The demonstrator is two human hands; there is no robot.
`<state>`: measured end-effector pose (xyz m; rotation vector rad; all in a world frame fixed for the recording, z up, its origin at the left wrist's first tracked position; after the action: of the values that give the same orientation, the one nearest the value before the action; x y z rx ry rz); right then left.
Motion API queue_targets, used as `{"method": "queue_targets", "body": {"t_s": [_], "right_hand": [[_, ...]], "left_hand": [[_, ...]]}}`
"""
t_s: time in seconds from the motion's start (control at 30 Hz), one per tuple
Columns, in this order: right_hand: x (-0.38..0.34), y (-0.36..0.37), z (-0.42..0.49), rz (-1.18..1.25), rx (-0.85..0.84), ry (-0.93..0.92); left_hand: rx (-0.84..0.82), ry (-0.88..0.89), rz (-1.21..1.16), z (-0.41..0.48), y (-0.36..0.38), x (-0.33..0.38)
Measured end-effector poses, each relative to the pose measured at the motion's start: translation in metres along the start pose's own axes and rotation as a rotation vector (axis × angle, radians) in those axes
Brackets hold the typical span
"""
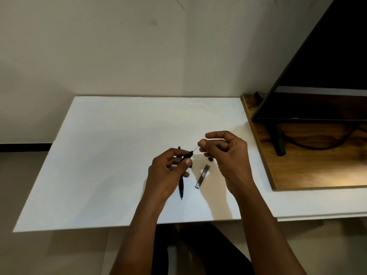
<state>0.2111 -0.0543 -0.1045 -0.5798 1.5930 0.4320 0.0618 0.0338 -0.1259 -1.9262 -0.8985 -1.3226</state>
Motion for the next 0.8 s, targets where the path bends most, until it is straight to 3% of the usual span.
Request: {"method": "queue_targets", "body": {"t_s": [0.5,0.6,0.7,0.8], "right_hand": [[0.006,0.012,-0.004,-0.197,-0.161,-0.009],[0.007,0.002,0.001,-0.224,-0.068,-0.034],[0.011,-0.014,0.008,-0.465,0.093,-0.130],[0.017,-0.011,0.008,-0.645,0.047,-0.155]], "left_hand": [[-0.023,-0.024,-0.052,-0.002,0.001,0.001],[0.002,-0.032,-0.088,0.000,-0.001,-0.002],[0.028,-0.016,-0.121,0.001,-0.004,-0.002],[0.033,0.015,-0.149,0.001,-0.004,0.000]]}}
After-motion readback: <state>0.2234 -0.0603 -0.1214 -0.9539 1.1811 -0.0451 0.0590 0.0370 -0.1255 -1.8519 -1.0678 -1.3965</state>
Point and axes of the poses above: each hand's wrist, its own z-axis towards the middle knuckle, its own y-axis out of the palm, x = y × z, the point moved 5 cm from there along z, towards the middle knuckle, and after that the axes turned 4 degrees about x, right-handed, at the moved point
